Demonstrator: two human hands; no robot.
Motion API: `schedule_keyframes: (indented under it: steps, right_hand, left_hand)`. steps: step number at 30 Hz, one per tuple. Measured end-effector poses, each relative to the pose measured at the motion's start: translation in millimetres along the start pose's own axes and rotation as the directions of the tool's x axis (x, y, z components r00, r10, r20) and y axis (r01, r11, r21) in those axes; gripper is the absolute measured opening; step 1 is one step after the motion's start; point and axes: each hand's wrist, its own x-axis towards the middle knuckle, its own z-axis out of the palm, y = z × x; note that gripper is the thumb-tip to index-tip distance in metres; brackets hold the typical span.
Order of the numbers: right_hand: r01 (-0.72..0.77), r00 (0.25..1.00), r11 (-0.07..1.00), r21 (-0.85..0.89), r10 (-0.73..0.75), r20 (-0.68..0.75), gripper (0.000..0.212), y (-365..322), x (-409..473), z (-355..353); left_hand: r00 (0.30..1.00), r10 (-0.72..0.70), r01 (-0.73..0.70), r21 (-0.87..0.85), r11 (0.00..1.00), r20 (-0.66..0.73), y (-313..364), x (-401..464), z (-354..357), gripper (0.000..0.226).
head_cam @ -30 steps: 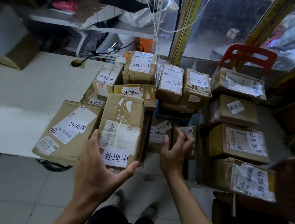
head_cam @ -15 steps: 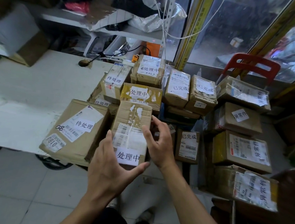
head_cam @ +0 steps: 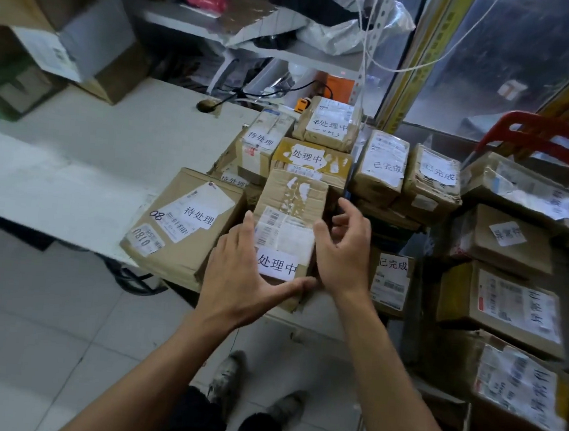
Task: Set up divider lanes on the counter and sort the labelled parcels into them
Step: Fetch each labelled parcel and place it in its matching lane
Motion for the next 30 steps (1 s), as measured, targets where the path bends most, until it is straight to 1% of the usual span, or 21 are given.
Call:
schedule_keyframes:
  steps: [2, 3, 5, 8, 10, 12, 14, 16, 18, 20, 23, 26, 30]
  right_hand:
    - [0.068, 0.995, 0.997, 0.021, -0.066, -0.080, 0.037, -23, 6, 2]
    - [0.113, 0.989, 0.993, 0.023, -0.111, -0.094, 0.032, -37, 9, 6]
    - [0.199, 0.977, 0.980, 0.007, -0.198, -0.075, 0.025, -65, 12, 22]
    - [0.272, 0.961, 0.960, -0.071, -0.268, 0.067, 0.019, -98, 3, 69]
    - [0.303, 0.941, 0.946, -0.113, -0.279, 0.192, 0.022, -117, -10, 118]
    - [0.336, 0.908, 0.930, -0.147, -0.278, 0.313, 0.026, -136, -25, 176]
    - [0.399, 0.860, 0.897, -0.189, -0.294, 0.418, 0.027, -159, -40, 241]
    - [0.482, 0.804, 0.840, -0.247, -0.312, 0.507, 0.029, -178, -56, 307]
    - [0.583, 0.740, 0.736, -0.344, -0.306, 0.599, 0.036, -190, -72, 371]
    - [0.638, 0.698, 0.639, -0.430, -0.243, 0.673, 0.042, -196, -87, 425]
    - [0.673, 0.666, 0.548, -0.496, -0.158, 0.729, 0.046, -203, -102, 486]
    - [0.702, 0.651, 0.476, -0.529, -0.131, 0.747, 0.048, -213, -103, 533]
    - [0.690, 0.663, 0.476, -0.546, -0.111, 0.741, 0.049, -227, -81, 593]
  left_hand:
    - [0.999, -0.011, 0.008, -0.086, 0.996, -0.043, -4, -2, -8, 0.118]
    - [0.996, -0.015, 0.003, -0.131, 0.991, -0.092, -8, -4, -15, 0.103]
    - [0.981, -0.019, -0.021, -0.207, 0.978, -0.194, -24, -6, -34, 0.078]
    - [0.938, -0.023, -0.071, -0.257, 0.964, -0.346, -66, -5, -84, 0.053]
    - [0.893, -0.051, -0.079, -0.267, 0.960, -0.447, -106, 0, -125, 0.036]
    - [0.852, -0.098, -0.048, -0.264, 0.963, -0.514, -155, 4, -167, 0.023]
    - [0.839, -0.133, 0.014, -0.224, 0.974, -0.527, -211, 5, -211, 0.022]
    - [0.856, -0.147, 0.092, -0.133, 0.987, -0.495, -273, 4, -252, 0.027]
    - [0.873, -0.178, 0.201, 0.001, 0.980, -0.454, -336, -2, -287, 0.032]
    - [0.880, -0.226, 0.291, 0.098, 0.952, -0.419, -390, -13, -319, 0.034]
    - [0.867, -0.270, 0.361, 0.155, 0.919, -0.418, -458, -27, -360, 0.034]
    - [0.852, -0.323, 0.428, 0.194, 0.883, -0.411, -512, -31, -390, 0.035]
    - [0.841, -0.375, 0.478, 0.210, 0.853, -0.391, -571, -9, -425, 0.035]
